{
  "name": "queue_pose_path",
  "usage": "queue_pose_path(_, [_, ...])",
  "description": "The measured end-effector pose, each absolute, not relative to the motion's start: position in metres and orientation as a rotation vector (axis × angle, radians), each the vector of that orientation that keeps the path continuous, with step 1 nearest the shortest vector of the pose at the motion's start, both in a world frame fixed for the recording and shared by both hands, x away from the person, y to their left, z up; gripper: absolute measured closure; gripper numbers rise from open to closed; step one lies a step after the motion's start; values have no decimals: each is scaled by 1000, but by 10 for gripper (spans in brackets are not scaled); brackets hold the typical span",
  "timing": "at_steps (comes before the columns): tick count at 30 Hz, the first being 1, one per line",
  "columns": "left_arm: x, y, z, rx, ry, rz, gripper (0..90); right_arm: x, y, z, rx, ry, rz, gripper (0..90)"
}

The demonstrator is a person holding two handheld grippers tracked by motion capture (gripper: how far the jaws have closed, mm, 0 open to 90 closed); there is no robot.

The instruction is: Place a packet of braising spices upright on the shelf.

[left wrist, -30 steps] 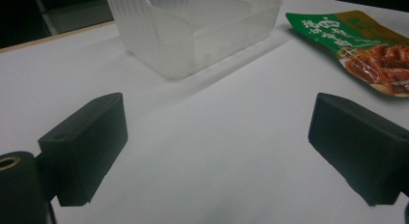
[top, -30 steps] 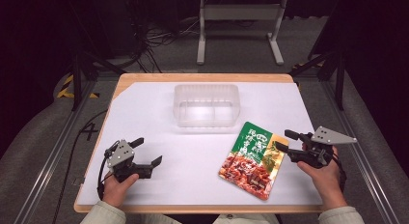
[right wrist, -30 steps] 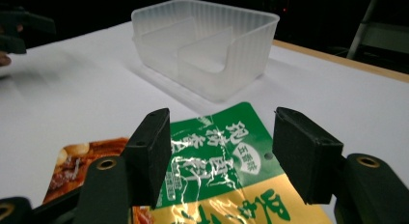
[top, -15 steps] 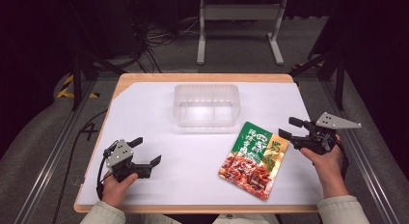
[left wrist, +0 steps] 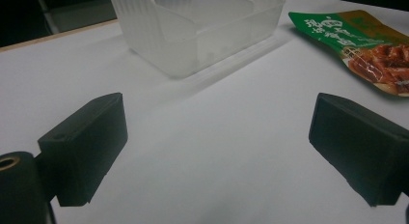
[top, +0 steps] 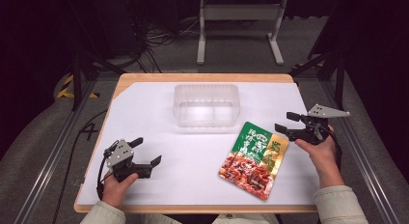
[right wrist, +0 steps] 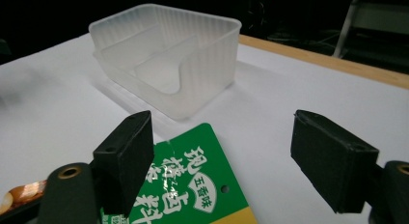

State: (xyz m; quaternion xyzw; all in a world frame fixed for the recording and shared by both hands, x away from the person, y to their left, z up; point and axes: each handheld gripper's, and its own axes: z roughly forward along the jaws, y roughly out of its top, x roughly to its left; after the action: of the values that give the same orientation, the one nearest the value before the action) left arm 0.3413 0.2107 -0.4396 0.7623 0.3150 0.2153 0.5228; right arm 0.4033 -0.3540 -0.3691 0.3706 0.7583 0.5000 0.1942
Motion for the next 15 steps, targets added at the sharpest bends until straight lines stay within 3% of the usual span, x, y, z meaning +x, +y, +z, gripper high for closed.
queue_pose_path(10, [341, 211, -440, 1828, 758, 516, 72, 424, -353, -391, 1246, 2266, 1168, 250])
queue_pose_path(15, [340, 211, -440, 1827, 758, 512, 73, 428, -356, -400, 1313, 2309, 1107, 301])
